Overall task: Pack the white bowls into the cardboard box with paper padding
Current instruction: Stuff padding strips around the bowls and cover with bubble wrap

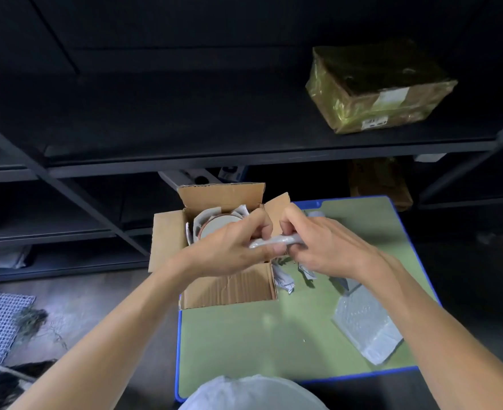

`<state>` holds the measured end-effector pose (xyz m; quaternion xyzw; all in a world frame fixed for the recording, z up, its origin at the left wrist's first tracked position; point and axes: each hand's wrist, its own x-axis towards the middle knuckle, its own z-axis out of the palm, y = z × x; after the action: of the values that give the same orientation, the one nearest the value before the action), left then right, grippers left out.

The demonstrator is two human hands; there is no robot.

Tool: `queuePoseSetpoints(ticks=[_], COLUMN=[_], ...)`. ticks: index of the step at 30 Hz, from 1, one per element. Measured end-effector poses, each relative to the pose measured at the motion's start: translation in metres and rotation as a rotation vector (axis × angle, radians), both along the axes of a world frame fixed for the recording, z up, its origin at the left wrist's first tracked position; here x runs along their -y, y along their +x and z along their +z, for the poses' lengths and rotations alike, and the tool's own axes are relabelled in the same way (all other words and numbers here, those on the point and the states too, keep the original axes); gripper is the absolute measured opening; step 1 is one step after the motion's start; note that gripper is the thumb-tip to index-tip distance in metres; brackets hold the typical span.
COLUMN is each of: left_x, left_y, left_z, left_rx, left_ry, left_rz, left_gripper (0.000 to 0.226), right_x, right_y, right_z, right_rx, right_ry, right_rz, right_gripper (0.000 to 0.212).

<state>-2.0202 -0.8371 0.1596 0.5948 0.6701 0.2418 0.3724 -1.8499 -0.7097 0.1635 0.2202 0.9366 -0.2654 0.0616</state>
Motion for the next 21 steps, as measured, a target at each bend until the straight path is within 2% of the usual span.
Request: queuePoseSetpoints(ticks=[5,7,9,12,14,17,19,21], left_x=[-0.003,-0.005,-0.007,-0.009,-0.006,-0.002,-0.003,-0.006], left_y=[-0.021,-0.030,-0.035,-0.038,-0.038,-0.041,-0.042,-0.036], left_z=[-0.005,-0.008,-0.011,-0.020,-0.024,-0.024,-0.023,-0.024], left_rx=[0.049,0.037,-0.012,-0.128,-0.061,0.104,0.077,-0.022], left_ry=[0.043,0.046,0.040,0.005,-0.002,-0.004,0.011,0.044], left_rz=[-0.002,0.010,0.011,-0.029,-0.021,0.031,0.049,0.110], left_gripper=[0.017,0.023,0.027,0.014,0.016,0.015,0.013,0.012], right_x=[0.003,0.002,0.001,-0.001,-0.001,-0.001,0.002,0.007], right_y=[-0.009,-0.014,-0.022,-0.029,-0.031,-0.035,-0.037,-0.041], right_z=[0.005,0.004,0.004,0.000,-0.002,-0.001,-0.003,-0.007], right_rx=[-0.030,-0.039,-0.022,-0.010,-0.024,-0.065,-0.089,-0.083], right_ry=[-0.092,-0.115,-0.071,0.047,0.065,-0.016,-0.007,0.113], right_rz=[-0.020,-0.018,-0.034,-0.054,-0.084,-0.183,-0.253,-0.306], right_gripper=[0.029,0.024,0.024,0.009,0.006,0.009,0.010,0.009])
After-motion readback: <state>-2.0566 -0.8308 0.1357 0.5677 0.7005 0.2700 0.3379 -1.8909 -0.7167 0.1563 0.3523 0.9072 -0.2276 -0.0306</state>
